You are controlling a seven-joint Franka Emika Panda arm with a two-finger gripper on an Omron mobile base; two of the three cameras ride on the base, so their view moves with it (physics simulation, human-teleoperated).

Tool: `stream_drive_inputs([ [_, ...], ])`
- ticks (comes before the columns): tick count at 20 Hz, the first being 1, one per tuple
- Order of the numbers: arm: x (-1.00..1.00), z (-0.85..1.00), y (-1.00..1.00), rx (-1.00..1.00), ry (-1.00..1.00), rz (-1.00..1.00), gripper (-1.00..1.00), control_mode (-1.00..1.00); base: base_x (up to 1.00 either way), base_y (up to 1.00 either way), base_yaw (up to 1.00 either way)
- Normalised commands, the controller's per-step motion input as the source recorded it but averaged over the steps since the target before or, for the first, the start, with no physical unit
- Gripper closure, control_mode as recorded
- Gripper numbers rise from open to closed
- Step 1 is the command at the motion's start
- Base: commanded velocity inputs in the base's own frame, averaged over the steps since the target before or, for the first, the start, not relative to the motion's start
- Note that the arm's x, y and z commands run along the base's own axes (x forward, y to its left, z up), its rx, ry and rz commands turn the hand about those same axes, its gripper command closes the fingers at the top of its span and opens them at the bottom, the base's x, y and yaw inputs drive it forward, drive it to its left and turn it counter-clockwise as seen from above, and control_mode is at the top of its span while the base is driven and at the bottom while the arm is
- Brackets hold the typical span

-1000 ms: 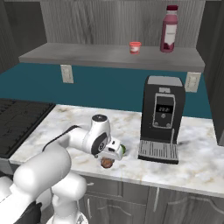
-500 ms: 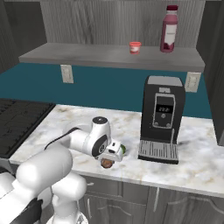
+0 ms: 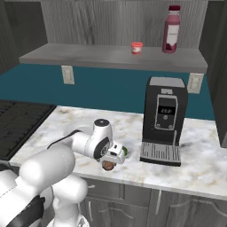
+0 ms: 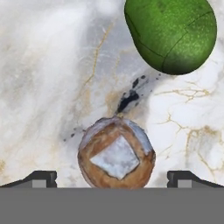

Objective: Pick the avocado and bread from the counter and place them on the plate. Then pick the jam from the cabinet and place it next to the plate. Lastly close the cabinet door.

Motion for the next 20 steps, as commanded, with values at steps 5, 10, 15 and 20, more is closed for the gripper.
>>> stream_drive_inputs([
  [5, 0.04, -0.08, 0.00, 0.00, 0.00, 0.00, -1.00, -1.00, 0.00, 0.00, 0.00],
  [10, 0.04, -0.12, 0.00, 0.00, 0.00, 0.00, -1.00, -1.00, 0.00, 0.00, 0.00],
  [15, 0.04, -0.15, 0.00, 0.00, 0.00, 0.00, -1.00, -1.00, 0.00, 0.00, 0.00],
  [20, 0.03, -0.17, 0.00, 0.00, 0.00, 0.00, -1.00, -1.00, 0.00, 0.00, 0.00],
])
